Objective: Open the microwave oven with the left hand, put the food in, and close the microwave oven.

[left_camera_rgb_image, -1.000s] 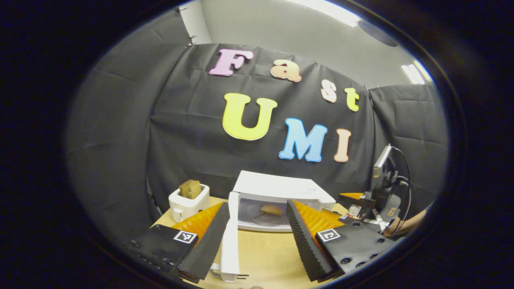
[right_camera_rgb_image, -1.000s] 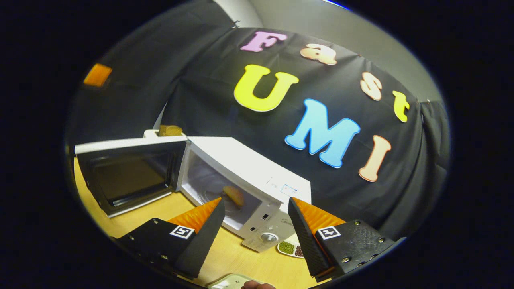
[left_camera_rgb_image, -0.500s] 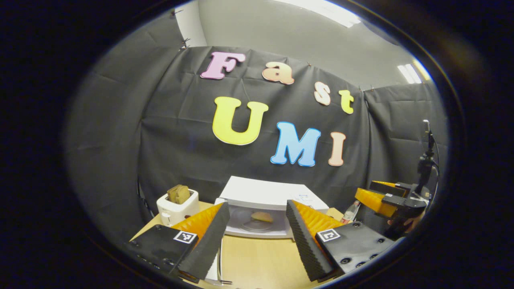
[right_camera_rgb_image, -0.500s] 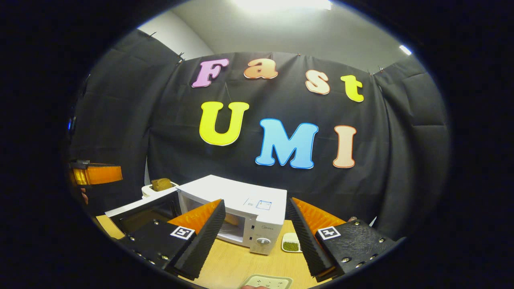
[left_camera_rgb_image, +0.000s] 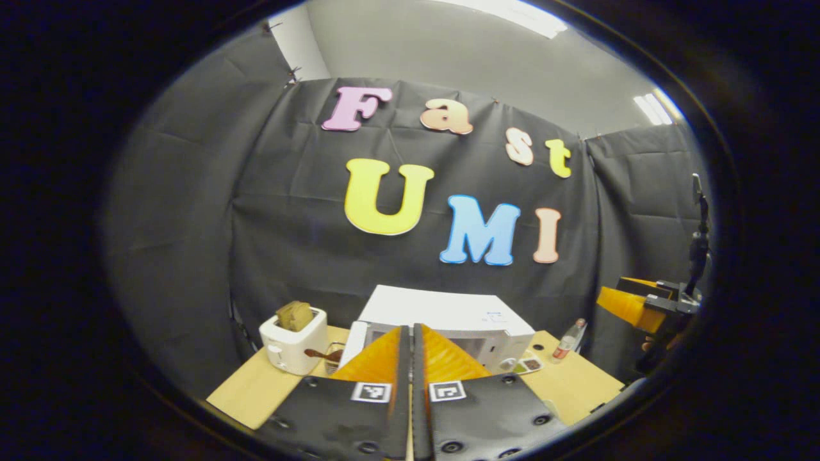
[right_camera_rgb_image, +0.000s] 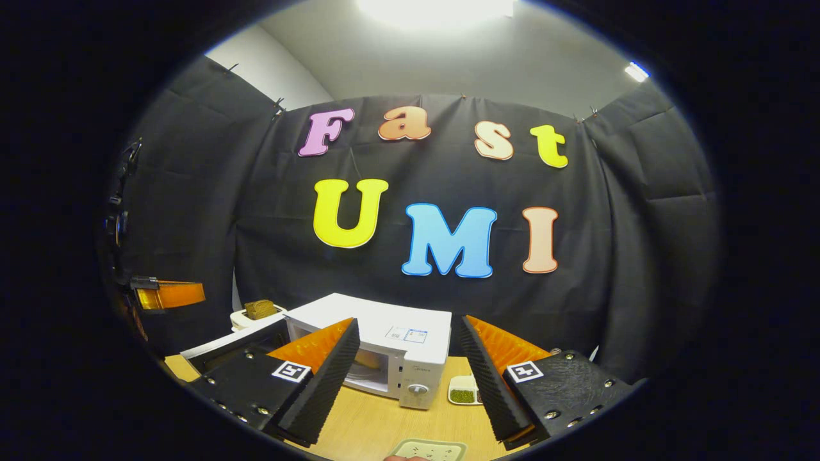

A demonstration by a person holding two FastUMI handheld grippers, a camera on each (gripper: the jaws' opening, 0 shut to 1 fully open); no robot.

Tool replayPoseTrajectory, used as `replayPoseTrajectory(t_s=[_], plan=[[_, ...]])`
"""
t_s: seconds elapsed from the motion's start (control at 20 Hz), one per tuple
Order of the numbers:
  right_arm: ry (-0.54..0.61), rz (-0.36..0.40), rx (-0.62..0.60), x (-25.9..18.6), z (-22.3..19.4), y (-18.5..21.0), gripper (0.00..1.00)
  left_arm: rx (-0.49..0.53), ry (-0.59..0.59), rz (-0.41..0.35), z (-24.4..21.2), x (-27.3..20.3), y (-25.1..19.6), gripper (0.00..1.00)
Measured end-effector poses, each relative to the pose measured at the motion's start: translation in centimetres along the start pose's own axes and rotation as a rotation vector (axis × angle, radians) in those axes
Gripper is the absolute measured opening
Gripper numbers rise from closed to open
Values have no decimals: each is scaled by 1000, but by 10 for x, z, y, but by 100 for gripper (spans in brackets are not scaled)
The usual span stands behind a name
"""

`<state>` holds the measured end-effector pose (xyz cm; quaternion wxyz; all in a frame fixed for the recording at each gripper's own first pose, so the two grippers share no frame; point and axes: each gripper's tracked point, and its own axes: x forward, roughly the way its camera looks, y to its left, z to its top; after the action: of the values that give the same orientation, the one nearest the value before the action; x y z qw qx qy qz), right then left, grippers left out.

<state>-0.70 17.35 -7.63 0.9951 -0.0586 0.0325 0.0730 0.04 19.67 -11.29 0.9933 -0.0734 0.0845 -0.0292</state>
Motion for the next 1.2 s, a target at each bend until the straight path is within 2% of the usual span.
replayPoseTrajectory(t_s=[0.15, 0.3, 0.55, 0.9, 1.15, 1.2], plan=[[1, -4, 26, 4, 2, -5, 95, -36, 29, 19, -5, -12, 18, 7], [15, -26, 43, 9, -4, -12, 95, -23, 61, 60, -17, -28, 61, 7], [14, -58, 111, 17, -3, -22, 95, 40, 158, 123, -67, -57, 114, 7], [32, -60, 107, 23, -8, -34, 96, -13, 290, 128, -133, -79, 122, 8], [34, -61, 111, 25, -9, -38, 95, -16, 332, 67, -150, -83, 94, 5], [33, -63, 112, 26, -9, -39, 95, -16, 338, 48, -152, -82, 86, 8]])
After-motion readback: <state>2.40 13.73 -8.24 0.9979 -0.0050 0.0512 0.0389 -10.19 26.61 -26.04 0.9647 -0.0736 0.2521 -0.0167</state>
